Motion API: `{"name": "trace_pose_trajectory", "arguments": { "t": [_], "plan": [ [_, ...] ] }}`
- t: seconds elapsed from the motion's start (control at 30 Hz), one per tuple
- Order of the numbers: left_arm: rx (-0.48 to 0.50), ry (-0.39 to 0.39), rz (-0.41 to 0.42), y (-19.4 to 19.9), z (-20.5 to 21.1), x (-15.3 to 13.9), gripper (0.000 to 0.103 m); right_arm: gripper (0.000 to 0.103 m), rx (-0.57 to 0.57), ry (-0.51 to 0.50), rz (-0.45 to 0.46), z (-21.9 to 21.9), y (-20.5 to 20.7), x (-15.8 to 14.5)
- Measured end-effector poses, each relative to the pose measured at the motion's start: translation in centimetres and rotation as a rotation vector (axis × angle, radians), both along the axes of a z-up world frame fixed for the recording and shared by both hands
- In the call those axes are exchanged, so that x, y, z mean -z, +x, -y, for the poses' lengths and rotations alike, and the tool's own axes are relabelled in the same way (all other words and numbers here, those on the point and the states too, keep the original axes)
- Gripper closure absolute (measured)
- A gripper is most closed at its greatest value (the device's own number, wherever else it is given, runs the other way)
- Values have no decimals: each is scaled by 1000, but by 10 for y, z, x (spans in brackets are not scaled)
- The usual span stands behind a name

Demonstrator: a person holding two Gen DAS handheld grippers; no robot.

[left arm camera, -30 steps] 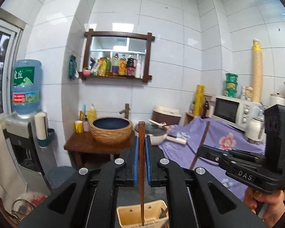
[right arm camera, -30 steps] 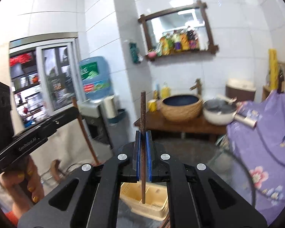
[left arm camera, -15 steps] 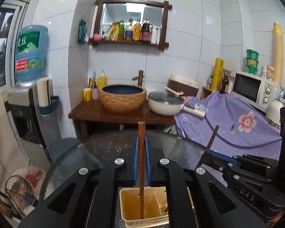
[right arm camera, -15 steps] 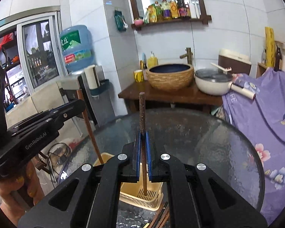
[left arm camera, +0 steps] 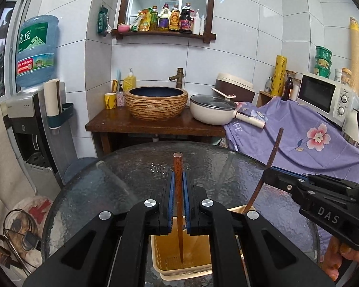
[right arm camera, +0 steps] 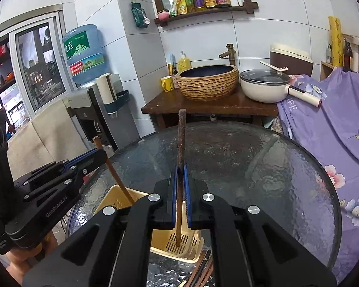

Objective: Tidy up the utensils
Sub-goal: 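Open both tools to release the chopsticks into the holder, then move the left tool to the grey spoon while the right tool reaches a chopstick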

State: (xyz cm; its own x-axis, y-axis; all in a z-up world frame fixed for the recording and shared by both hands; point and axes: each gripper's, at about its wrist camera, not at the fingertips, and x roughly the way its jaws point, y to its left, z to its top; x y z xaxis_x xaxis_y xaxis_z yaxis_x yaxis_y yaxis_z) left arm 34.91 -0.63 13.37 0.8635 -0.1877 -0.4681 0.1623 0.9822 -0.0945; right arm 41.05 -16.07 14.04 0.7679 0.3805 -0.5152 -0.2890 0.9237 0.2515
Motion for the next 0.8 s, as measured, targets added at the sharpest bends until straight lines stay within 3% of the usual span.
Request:
{"name": "trace_pose_trajectory", "arguments": {
  "t": [0.03, 0.07, 0.1, 0.13, 0.2, 0.4, 0.47, 0.67, 0.8],
  "plan": [
    [3, -2, -2, 0, 0, 0, 95, 95, 0, 8, -5, 1, 1, 2],
    [8, -5, -2, -1, 0, -1, 88, 93, 0, 12, -7, 2, 2, 3],
    [11, -5, 5, -4, 0, -2, 74, 86, 7, 12, -6, 4, 1, 4],
    [10, -3, 12, -6, 0, -2, 66, 70, 12, 14, -5, 5, 0, 5],
    [10, 4, 40, -15, 0, -4, 41, 52, 19, 32, 9, 9, -4, 5],
    [30, 7, 63, -57, -6, 4, 11, 48, 55, 37, 54, 28, -42, 11],
    [40, 1, 41, -75, -12, 19, 9, 40, 68, 23, 39, 34, -56, 23],
    [28, 56, -151, -101, -21, 89, 10, 39, 88, -90, -100, 45, -89, 94],
    [32, 61, -273, -115, -25, 131, 29, 39, 111, -103, -203, 50, -108, 139]
  ]
}}
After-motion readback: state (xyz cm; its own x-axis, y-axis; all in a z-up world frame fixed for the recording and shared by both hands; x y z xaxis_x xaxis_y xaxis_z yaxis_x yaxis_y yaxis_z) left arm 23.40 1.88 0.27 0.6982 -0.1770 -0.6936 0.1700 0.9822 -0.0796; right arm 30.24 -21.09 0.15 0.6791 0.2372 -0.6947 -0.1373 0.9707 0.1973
